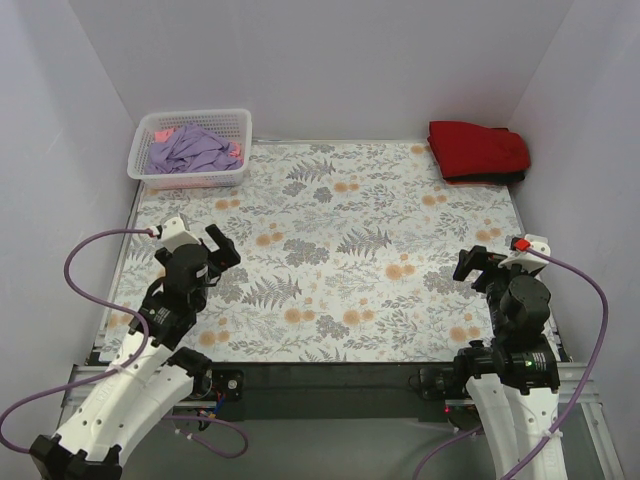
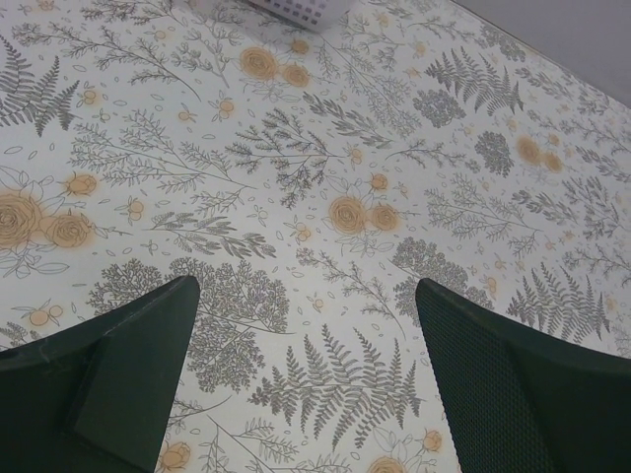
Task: Fold and stack the t-shirts
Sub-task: Reset both grippers
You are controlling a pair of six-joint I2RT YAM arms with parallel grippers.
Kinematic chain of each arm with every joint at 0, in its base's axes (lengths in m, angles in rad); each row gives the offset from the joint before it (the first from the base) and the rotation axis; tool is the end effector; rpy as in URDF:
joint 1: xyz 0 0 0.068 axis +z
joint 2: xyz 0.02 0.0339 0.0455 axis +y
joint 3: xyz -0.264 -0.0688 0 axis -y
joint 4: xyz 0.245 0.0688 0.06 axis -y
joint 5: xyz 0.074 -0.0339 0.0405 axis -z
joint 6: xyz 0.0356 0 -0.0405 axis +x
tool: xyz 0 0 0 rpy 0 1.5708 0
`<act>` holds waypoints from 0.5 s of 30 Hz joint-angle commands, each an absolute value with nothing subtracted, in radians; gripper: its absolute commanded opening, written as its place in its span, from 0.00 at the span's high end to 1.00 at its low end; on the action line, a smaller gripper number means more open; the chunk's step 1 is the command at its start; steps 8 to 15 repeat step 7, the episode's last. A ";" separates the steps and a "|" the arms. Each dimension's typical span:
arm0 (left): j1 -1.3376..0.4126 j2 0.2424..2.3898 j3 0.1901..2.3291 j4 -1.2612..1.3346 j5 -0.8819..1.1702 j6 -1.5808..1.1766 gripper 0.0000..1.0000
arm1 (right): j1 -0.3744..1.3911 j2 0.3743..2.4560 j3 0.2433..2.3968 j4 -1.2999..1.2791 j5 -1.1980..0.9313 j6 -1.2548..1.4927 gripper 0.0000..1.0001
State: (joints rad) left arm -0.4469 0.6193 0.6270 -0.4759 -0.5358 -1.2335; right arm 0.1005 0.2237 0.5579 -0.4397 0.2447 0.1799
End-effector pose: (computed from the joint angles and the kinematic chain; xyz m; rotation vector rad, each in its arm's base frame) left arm 0.1367 -0.0454 0.2814 -1.0687 1.7027 -0.5447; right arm 0.0827 -0.0003 0.2977 0.2498 1.6544 0.0066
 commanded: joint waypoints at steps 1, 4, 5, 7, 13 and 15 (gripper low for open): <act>-0.442 0.603 0.615 -0.459 -0.529 -1.209 0.09 | 0.106 0.236 0.555 -0.396 0.259 0.181 0.02; -0.443 0.592 0.614 -0.460 -0.520 -1.206 0.09 | 0.106 0.245 0.557 -0.397 0.258 0.181 0.02; -0.443 0.588 0.614 -0.462 -0.520 -1.206 0.09 | 0.104 0.252 0.557 -0.396 0.258 0.181 0.02; -0.443 0.575 0.612 -0.466 -0.520 -1.209 0.10 | 0.106 0.259 0.560 -0.399 0.255 0.181 0.02; -0.443 0.575 0.612 -0.466 -0.520 -1.209 0.10 | 0.106 0.259 0.560 -0.399 0.255 0.181 0.02; -0.443 0.575 0.612 -0.466 -0.520 -1.209 0.10 | 0.106 0.259 0.560 -0.399 0.255 0.181 0.02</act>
